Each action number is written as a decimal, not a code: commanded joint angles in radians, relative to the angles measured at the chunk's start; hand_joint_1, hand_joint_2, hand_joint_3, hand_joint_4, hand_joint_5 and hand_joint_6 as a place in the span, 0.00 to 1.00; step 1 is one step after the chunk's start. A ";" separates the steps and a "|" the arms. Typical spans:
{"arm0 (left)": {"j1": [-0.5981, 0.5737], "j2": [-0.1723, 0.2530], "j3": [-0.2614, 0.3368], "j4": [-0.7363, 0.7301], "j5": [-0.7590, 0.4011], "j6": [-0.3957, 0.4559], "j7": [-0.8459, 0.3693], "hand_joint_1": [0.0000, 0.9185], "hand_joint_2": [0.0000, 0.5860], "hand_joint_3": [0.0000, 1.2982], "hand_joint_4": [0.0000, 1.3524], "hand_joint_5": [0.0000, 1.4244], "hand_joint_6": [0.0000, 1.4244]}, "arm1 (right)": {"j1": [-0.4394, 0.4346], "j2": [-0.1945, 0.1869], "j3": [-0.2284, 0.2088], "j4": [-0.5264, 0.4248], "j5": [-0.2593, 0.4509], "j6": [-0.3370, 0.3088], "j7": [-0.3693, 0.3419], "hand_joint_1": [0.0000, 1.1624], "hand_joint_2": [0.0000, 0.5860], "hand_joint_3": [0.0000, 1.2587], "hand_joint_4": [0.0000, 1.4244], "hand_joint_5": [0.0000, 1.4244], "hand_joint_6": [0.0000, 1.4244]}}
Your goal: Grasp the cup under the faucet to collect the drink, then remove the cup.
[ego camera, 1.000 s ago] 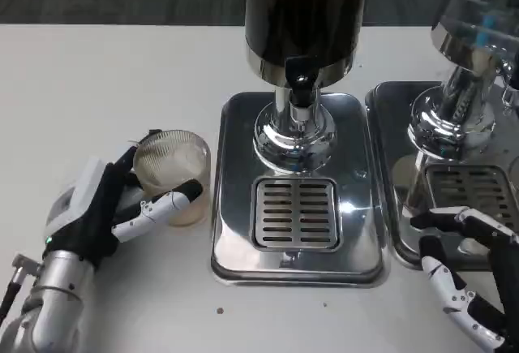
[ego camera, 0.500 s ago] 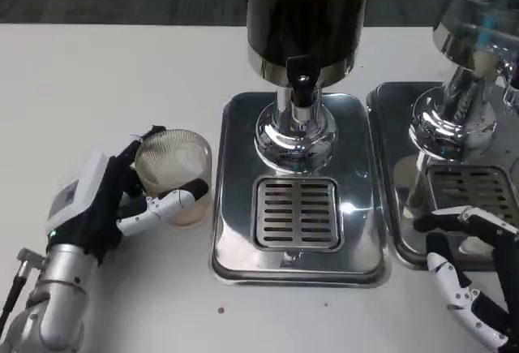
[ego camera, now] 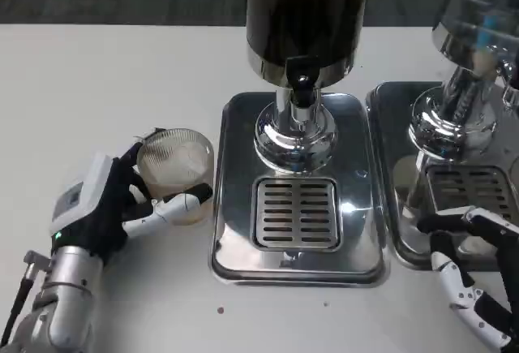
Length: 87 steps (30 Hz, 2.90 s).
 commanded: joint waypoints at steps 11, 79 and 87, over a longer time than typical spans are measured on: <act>0.036 -0.041 -0.005 0.011 0.043 0.001 0.131 0.41 0.13 0.36 0.44 0.63 0.82 | 0.007 0.005 -0.012 -0.010 0.025 -0.002 0.018 0.34 0.83 0.47 0.32 0.29 0.25; 0.035 -0.130 -0.033 -0.093 0.145 -0.151 0.234 0.40 0.18 0.55 0.65 0.81 0.98 | 0.079 0.056 -0.021 -0.106 0.052 -0.019 0.031 0.30 0.83 0.45 0.32 0.28 0.23; 0.001 -0.154 -0.066 -0.043 0.149 -0.149 0.226 0.40 0.17 0.55 0.65 0.80 0.98 | 0.103 0.071 -0.021 -0.148 0.049 -0.011 0.034 0.30 0.83 0.45 0.32 0.28 0.23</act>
